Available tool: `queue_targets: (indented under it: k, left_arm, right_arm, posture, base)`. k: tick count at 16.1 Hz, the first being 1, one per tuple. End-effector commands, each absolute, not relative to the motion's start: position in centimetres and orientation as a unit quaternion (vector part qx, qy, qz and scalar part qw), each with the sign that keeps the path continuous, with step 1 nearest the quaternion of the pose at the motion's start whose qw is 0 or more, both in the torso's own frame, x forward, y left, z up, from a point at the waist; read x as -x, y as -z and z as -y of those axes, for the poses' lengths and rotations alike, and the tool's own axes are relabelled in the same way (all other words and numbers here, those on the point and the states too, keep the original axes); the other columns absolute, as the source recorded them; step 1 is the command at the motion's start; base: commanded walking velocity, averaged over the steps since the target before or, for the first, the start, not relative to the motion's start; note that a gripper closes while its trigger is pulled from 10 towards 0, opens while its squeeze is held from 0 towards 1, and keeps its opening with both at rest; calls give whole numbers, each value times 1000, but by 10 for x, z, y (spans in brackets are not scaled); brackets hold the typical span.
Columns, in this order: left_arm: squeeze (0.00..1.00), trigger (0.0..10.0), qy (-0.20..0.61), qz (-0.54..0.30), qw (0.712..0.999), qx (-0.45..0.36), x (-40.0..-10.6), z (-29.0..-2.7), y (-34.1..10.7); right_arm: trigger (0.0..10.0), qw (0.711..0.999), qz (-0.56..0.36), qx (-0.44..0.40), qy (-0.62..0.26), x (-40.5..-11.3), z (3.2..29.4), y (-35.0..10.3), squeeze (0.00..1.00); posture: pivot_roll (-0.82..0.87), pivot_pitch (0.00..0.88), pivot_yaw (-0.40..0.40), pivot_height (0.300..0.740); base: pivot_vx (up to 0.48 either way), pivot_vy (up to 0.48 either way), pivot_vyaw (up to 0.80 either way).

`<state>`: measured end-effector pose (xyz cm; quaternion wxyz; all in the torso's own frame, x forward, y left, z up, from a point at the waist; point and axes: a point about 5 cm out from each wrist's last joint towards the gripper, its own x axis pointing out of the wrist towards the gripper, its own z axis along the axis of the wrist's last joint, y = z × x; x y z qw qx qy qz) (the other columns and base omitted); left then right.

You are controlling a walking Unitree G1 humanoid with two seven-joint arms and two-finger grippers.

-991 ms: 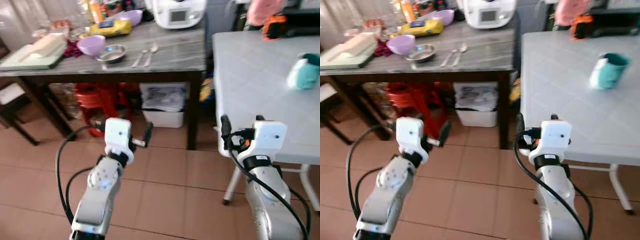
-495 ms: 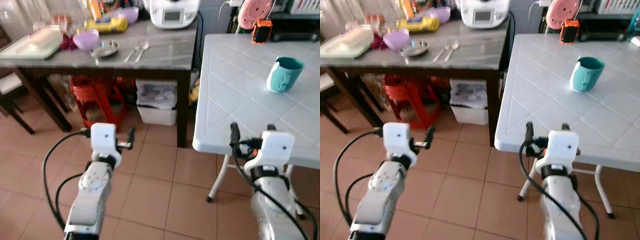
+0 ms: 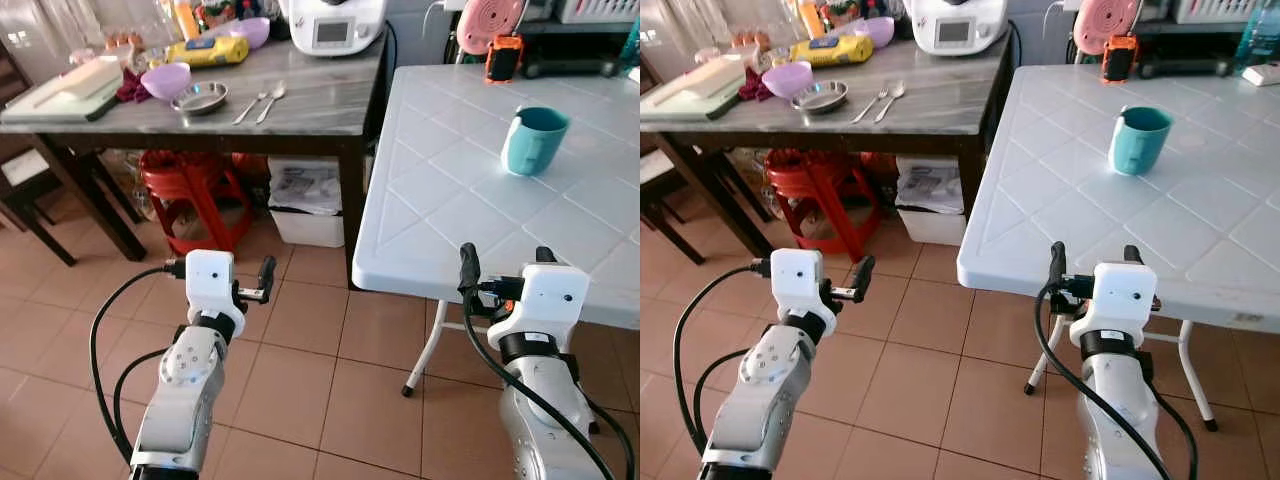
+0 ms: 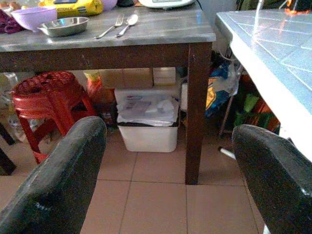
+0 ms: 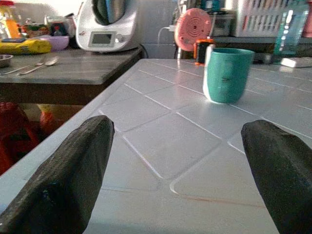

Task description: Setting the table

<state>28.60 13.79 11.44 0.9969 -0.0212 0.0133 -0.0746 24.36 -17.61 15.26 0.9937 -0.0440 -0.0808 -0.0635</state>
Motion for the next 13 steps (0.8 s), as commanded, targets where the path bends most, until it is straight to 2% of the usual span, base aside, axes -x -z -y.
queue_targets:
  k: [1, 11, 13]
  left_arm:
    - [0, 10000, 68, -21, 997, 22, -287, -143, -112]
    - [0, 10000, 74, -25, 997, 21, -286, -141, -110]
    - [0, 10000, 77, -19, 997, 22, -287, -140, -112]
  right_arm:
    - [10000, 994, 88, 41, 59, -245, 173, -155, 0]
    - [10000, 994, 82, 46, 58, -245, 173, -154, 0]
    - [10000, 994, 82, 47, 58, -245, 173, -154, 0]
  posture:
    - [-118, 82, 130, 740]
    - [-122, 97, 132, 740]
    - [-123, 98, 132, 740]
  base:
    - [0, -360, 0]
    - [0, -363, 0]
    - [0, -137, 0]
